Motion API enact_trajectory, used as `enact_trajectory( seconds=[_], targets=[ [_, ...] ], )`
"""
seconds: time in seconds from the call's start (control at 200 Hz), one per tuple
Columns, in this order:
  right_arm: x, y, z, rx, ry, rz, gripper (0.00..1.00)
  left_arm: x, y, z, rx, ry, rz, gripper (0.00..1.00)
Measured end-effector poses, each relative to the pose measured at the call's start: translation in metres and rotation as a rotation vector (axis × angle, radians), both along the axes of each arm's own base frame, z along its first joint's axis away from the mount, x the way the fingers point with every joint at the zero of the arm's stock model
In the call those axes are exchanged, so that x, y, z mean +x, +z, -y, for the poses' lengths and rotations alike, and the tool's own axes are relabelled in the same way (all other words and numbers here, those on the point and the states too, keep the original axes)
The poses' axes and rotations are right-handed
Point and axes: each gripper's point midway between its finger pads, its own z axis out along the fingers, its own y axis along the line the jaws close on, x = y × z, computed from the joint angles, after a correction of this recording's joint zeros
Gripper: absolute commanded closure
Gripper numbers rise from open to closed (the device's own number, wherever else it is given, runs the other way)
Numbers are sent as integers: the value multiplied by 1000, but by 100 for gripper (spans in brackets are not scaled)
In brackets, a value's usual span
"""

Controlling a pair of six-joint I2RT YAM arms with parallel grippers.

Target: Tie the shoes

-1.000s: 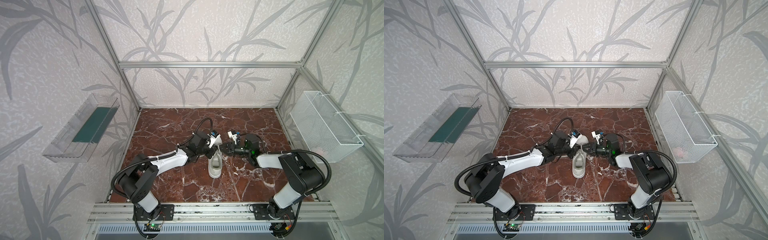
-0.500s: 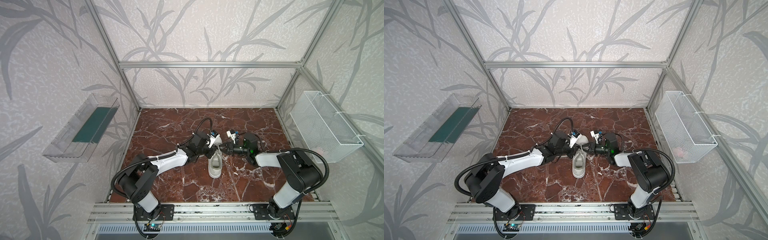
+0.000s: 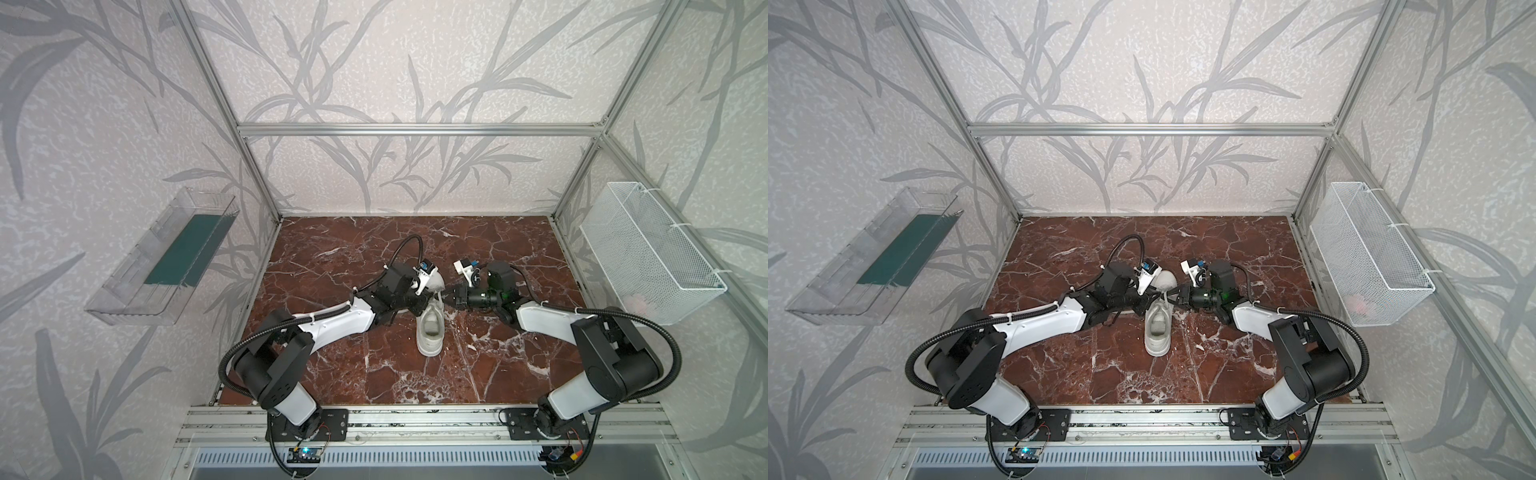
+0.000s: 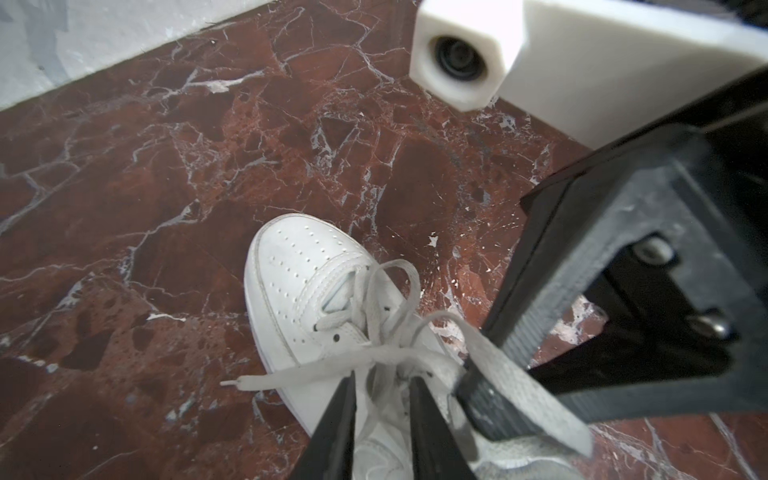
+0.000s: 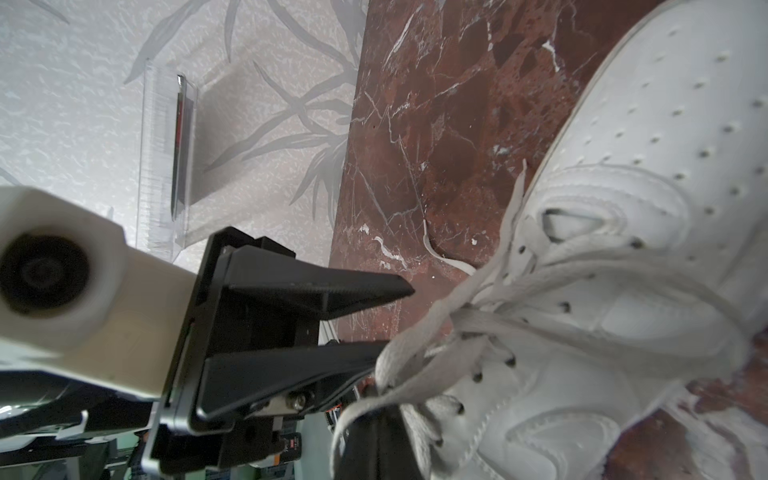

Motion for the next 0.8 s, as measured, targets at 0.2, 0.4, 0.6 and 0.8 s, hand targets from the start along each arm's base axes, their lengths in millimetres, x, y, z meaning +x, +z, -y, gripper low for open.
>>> enact_trajectory(
  seconds=[0.2,0.4,0.6,0.8],
  targets=[
    [-8,-14,6,-63,21,-31,100,3,-4,-10,44,22,-12,63],
    [-15,-25,11,-122,43,-46,100,11,8,-11,50,31,-3,61],
    [-16,-27,16,-184,63,-15,100,19,26,-3,32,23,15,61],
    [-17,-31,20,-243,85,-3,100,24,24,7,32,2,-10,60]
  ],
)
